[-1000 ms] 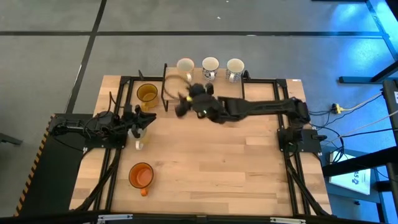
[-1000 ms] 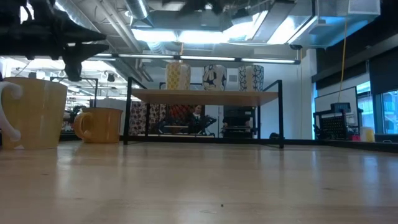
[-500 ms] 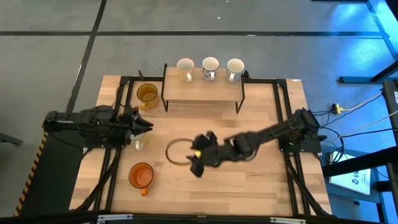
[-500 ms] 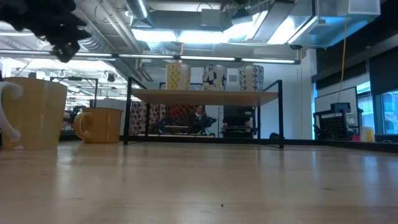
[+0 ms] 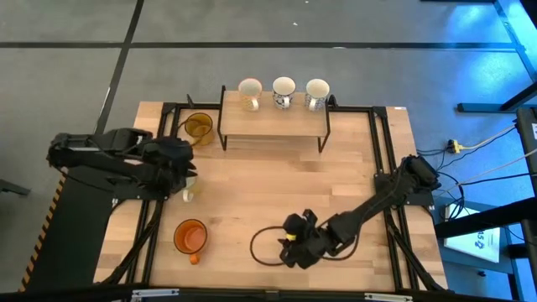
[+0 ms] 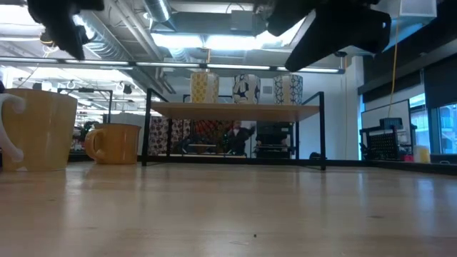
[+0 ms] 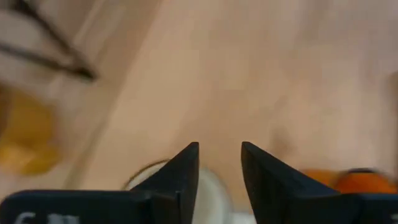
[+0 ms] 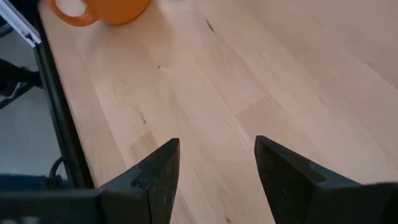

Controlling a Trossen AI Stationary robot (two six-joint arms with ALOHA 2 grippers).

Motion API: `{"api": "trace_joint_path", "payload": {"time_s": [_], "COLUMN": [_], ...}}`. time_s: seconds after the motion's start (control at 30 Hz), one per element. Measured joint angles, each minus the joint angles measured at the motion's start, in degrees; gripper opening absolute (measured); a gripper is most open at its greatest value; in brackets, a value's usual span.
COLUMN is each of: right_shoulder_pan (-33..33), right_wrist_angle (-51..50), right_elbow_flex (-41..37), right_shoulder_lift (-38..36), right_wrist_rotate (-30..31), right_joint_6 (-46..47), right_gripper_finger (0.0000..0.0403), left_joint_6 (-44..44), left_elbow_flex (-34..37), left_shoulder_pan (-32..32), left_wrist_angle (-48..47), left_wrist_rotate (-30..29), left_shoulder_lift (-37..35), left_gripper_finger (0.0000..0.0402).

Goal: Place coffee mugs
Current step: Put the light yellow mug on the shelf

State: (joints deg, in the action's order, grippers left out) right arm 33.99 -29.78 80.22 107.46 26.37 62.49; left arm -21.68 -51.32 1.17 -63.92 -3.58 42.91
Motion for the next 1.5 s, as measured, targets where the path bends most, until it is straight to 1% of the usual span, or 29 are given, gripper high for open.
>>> {"api": "trace_joint_path", "payload": {"time_s": [0.07,0.13,0.2,0.27,0.4,0.5,0.63,0.73,0.9,1.0,1.2,1.37,1.5], "right_shoulder_pan": [0.3,0.6,0.6,0.6,0.6,0.5,0.5,0.5,0.5,0.5,0.5,0.5,0.5], "right_wrist_angle": [0.0,-0.3,-1.0,-1.6,-2.8,-3.3,-4.7,-5.2,-5.1,-5.2,-5.2,-5.0,-5.0], "right_elbow_flex": [0.0,0.0,0.0,0.0,0.0,-0.1,-0.1,-0.1,-0.1,-0.1,-0.1,-0.1,-0.1], "right_shoulder_lift": [0.0,0.0,0.0,0.0,-0.1,-0.4,-1.0,-1.0,-1.0,-1.0,-1.0,-0.9,-0.9], "right_wrist_rotate": [0.1,0.2,0.5,0.5,2.6,5.1,6.1,7.1,7.1,7.1,7.1,7.1,7.1], "right_joint_6": [-0.6,-1.4,-2.0,-2.2,-1.3,-0.8,-0.8,-0.8,-1.2,-1.2,-1.4,-1.9,-2.4], "right_gripper_finger": [0.0193,0.0193,0.0193,0.0193,0.0193,0.0193,0.0193,0.0193,0.0193,0.0193,0.0193,0.0193,0.0193], "left_joint_6": [1.5,3.2,6.9,11.5,20.7,25.1,29.6,31.5,31.4,31.2,33.0,34.9,35.9], "left_elbow_flex": [-0.8,-0.8,-0.8,-0.8,-0.8,0.1,1.3,2.6,5.9,5.5,5.7,6.3,6.3], "left_shoulder_pan": [-2.3,-5.3,-8.4,-11.5,-16.5,-19.7,-22.9,-23.7,-23.7,-23.6,-23.6,-23.6,-23.6], "left_wrist_angle": [-3.6,-7.6,-10.2,-12.1,-13.1,-13.9,-13.1,-12.0,-10.0,-7.6,-7.3,-6.8,-6.9], "left_wrist_rotate": [-2.3,-6.5,-8.9,-7.6,1.1,1.3,1.4,2.1,2.2,2.3,3.2,3.3,3.5], "left_shoulder_lift": [2.6,4.9,7.5,10.1,12.5,13.9,14.2,14.5,14.6,14.9,16.8,20.2,22.7], "left_gripper_finger": [0.0134,0.0152,0.0164,0.0167,0.0168,0.0168,0.0169,0.0169,0.0169,0.0169,0.0166,0.0151,0.0119]}}
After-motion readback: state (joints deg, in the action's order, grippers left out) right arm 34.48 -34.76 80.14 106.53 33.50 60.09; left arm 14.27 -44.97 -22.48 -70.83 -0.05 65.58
